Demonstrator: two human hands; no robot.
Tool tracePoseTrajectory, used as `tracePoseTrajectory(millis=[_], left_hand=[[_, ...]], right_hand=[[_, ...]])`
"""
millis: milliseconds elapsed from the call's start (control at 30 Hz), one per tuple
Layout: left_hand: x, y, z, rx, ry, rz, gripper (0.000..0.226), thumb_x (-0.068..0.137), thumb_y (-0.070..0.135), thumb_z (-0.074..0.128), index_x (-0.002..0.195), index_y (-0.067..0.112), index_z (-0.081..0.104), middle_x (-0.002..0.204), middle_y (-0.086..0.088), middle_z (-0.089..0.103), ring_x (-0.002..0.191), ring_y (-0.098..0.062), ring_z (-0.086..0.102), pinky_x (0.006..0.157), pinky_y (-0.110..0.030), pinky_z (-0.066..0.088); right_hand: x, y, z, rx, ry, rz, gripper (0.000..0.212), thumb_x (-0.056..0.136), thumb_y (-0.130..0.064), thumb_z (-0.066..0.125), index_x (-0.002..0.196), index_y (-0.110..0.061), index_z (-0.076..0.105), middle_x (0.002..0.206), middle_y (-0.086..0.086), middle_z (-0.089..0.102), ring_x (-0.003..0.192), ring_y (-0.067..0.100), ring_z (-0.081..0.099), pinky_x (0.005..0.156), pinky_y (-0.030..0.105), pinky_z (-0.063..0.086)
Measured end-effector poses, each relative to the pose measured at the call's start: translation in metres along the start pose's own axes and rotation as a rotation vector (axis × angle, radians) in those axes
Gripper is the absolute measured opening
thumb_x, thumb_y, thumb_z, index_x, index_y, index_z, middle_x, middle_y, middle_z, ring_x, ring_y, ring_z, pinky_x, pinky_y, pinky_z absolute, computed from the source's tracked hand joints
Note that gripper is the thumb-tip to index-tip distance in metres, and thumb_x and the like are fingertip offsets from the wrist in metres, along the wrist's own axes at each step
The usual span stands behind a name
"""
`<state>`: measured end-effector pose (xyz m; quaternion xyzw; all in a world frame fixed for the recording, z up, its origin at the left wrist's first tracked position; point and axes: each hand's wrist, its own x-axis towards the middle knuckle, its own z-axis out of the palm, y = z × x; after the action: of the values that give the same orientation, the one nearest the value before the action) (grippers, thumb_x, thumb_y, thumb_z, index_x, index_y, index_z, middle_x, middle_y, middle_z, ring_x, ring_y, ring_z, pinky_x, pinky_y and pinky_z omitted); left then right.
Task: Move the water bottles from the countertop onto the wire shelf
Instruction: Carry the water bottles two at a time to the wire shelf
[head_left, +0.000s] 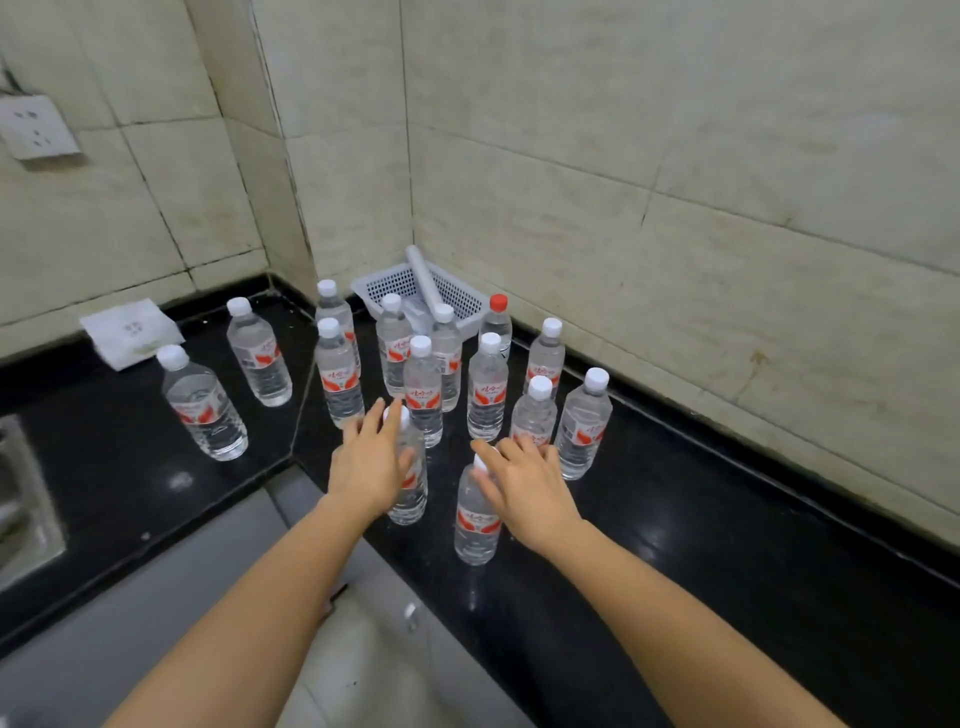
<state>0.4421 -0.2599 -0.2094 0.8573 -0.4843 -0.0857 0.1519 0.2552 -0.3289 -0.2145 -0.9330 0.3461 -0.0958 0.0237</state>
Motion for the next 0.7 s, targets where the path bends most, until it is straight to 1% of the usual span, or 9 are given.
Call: tracePoseTrajectory(millis=[67,133,233,267,300,400,500,600,700], left_hand=[[0.008,-0.007,-0.001,0.0,0.002,0.062,0.062,0.096,0.031,0.047,0.15,0.023,0.018,0.157,-0.005,0.024,0.139,-0.031,0.026,0.103,-0.05,0.04],[0.013,-0.013,-0.003,-0.018,0.053,0.122,0.054,0.095,0.029,0.049,0.146,0.019,0.031,0.147,-0.008,0.04,0.13,-0.031,0.04,0.096,-0.047,0.044],[0.015,-0.017,-0.005,-0.038,0.122,0.178,0.036,0.092,0.023,0.056,0.127,0.014,0.049,0.115,-0.012,0.06,0.103,-0.031,0.058,0.074,-0.04,0.047],[0.015,-0.018,-0.006,-0.035,0.132,0.187,0.03,0.091,0.022,0.058,0.119,0.014,0.052,0.106,-0.011,0.061,0.097,-0.03,0.059,0.069,-0.037,0.045],[0.014,-0.018,-0.006,-0.028,0.136,0.192,0.027,0.089,0.022,0.059,0.114,0.013,0.054,0.103,-0.01,0.061,0.094,-0.029,0.059,0.068,-0.036,0.045],[0.01,-0.022,-0.004,-0.031,0.112,0.201,0.027,0.088,0.027,0.061,0.109,0.01,0.059,0.101,-0.009,0.061,0.094,-0.027,0.058,0.073,-0.037,0.048],[0.008,-0.023,-0.005,-0.009,0.102,0.266,0.026,0.087,0.031,0.061,0.102,0.01,0.062,0.096,-0.007,0.059,0.092,-0.026,0.056,0.071,-0.038,0.047],[-0.004,-0.019,-0.001,0.025,0.107,0.366,0.029,0.085,0.035,0.062,0.103,0.013,0.063,0.096,-0.005,0.06,0.093,-0.024,0.055,0.069,-0.036,0.045],[-0.02,-0.008,0.005,-0.042,0.098,0.456,0.03,0.085,0.036,0.063,0.105,0.013,0.063,0.097,-0.004,0.061,0.095,-0.023,0.055,0.069,-0.036,0.048]], right_hand=[[-0.003,-0.004,0.002,0.015,0.029,0.014,0.044,0.102,-0.036,0.035,0.143,-0.02,0.04,0.122,0.006,0.058,0.116,0.027,0.046,0.095,0.043,0.031],[-0.003,-0.009,0.003,0.021,0.046,0.041,0.043,0.101,-0.035,0.037,0.141,-0.019,0.043,0.12,0.006,0.059,0.114,0.027,0.047,0.095,0.043,0.032],[-0.006,-0.016,0.005,0.04,0.045,0.106,0.044,0.101,-0.036,0.037,0.142,-0.02,0.042,0.124,0.006,0.057,0.117,0.026,0.045,0.096,0.042,0.032],[-0.009,-0.018,0.005,0.05,0.042,0.133,0.044,0.101,-0.036,0.038,0.142,-0.021,0.041,0.125,0.006,0.056,0.118,0.025,0.044,0.097,0.042,0.031],[-0.012,-0.02,0.006,0.058,0.042,0.161,0.044,0.101,-0.036,0.038,0.142,-0.021,0.041,0.125,0.006,0.055,0.118,0.025,0.044,0.097,0.042,0.031],[-0.025,-0.026,0.009,0.102,0.071,0.257,0.042,0.099,-0.035,0.044,0.139,-0.022,0.044,0.12,0.005,0.056,0.115,0.025,0.045,0.093,0.041,0.032],[-0.034,-0.028,0.007,0.255,0.107,0.406,0.031,0.094,-0.035,0.053,0.121,-0.02,0.056,0.112,0.003,0.059,0.108,0.023,0.048,0.088,0.041,0.036],[-0.044,-0.025,-0.005,0.491,0.092,0.605,0.022,0.085,-0.034,0.063,0.098,-0.016,0.061,0.101,0.003,0.062,0.099,0.024,0.054,0.087,0.043,0.044],[-0.061,-0.012,-0.023,0.514,0.037,0.618,0.019,0.081,-0.033,0.066,0.09,-0.018,0.061,0.096,0.004,0.065,0.095,0.025,0.059,0.087,0.049,0.048]])
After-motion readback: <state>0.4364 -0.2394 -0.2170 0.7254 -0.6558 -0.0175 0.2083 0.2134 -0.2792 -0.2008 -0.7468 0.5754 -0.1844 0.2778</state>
